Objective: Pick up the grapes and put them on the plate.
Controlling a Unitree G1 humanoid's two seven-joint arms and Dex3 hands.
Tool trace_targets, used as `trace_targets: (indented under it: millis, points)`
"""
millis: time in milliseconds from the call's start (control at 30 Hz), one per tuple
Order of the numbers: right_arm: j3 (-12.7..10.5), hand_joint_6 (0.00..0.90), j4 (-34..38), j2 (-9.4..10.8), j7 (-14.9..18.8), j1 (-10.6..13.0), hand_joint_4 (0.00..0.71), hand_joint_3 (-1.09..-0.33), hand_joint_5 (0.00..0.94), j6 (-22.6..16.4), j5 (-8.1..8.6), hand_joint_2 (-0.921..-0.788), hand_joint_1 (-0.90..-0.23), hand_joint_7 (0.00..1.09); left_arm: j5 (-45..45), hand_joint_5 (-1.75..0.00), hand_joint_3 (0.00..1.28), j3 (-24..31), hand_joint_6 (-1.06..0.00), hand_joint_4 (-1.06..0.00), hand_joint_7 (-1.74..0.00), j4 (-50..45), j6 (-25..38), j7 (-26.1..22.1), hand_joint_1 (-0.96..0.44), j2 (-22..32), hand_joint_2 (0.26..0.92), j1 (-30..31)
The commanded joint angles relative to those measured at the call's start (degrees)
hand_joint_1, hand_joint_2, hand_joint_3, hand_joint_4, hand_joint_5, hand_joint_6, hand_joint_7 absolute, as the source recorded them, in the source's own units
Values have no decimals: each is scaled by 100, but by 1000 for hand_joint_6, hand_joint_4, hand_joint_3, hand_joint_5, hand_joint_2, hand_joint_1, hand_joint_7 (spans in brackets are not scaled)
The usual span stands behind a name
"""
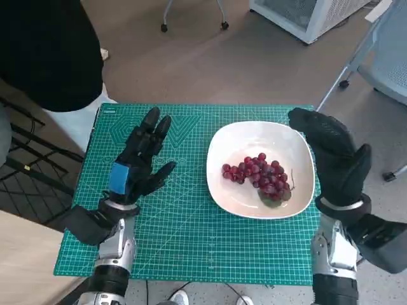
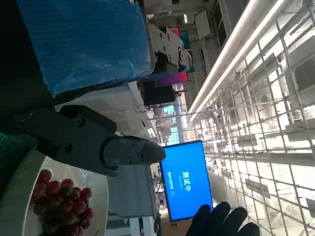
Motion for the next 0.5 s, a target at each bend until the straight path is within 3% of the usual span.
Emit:
trace_targets:
  millis: [33, 500]
  points:
    - [7, 101, 29, -10, 65, 139, 271, -603, 2, 96, 27, -921, -520, 327, -27, -7, 289, -11, -321, -282, -13, -137, -62, -8, -271, -5, 921, 85]
    - [4, 93, 7, 3, 103, 147, 270, -606, 1, 98, 19, -921, -520, 341, -53, -4, 297, -4, -306, -283, -3, -175, -60, -65, -275, 15, 921, 86]
